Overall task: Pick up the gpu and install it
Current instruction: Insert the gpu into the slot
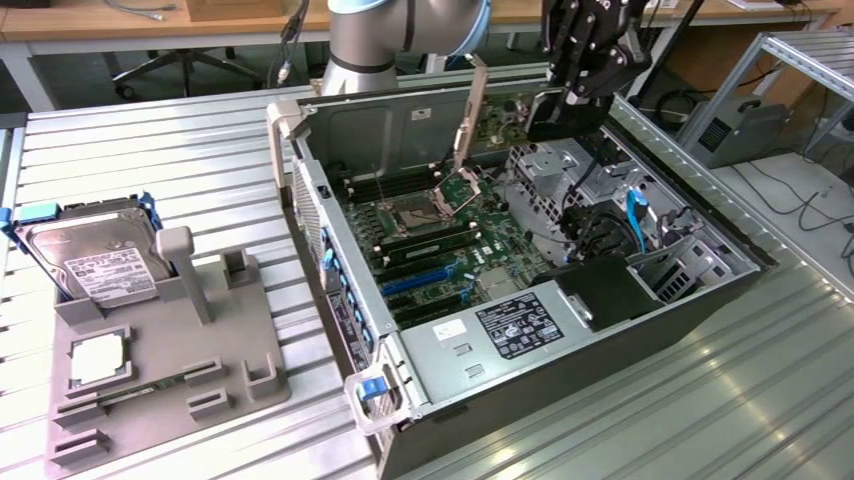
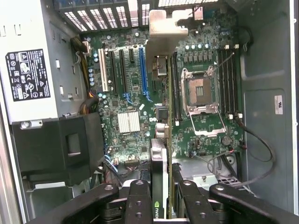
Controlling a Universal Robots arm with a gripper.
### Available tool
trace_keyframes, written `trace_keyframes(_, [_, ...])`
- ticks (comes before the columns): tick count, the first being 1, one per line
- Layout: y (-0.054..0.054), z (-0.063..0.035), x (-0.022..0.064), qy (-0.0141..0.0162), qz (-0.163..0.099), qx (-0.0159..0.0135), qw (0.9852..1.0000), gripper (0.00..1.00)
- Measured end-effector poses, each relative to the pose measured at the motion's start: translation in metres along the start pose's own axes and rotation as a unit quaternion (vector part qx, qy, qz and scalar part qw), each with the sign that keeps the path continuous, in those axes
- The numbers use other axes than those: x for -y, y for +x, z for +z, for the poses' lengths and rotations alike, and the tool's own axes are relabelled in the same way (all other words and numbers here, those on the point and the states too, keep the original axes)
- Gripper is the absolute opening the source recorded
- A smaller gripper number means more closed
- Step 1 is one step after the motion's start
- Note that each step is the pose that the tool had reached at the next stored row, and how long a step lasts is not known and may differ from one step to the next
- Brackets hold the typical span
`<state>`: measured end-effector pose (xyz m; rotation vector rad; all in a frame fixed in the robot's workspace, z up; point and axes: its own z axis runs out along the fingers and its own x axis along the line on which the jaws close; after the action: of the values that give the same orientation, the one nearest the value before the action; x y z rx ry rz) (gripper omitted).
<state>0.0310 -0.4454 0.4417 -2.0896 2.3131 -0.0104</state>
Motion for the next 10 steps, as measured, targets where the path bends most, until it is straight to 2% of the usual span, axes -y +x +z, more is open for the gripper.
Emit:
trace_keyframes(5, [0.001,-0.0002,-0.0129,0.0000,0.000,0.0000,1.0000,0.27])
trace_keyframes(10, [0.002,-0.0004,-0.0203,0.0000,0.001,0.0000,1.0000,0.27])
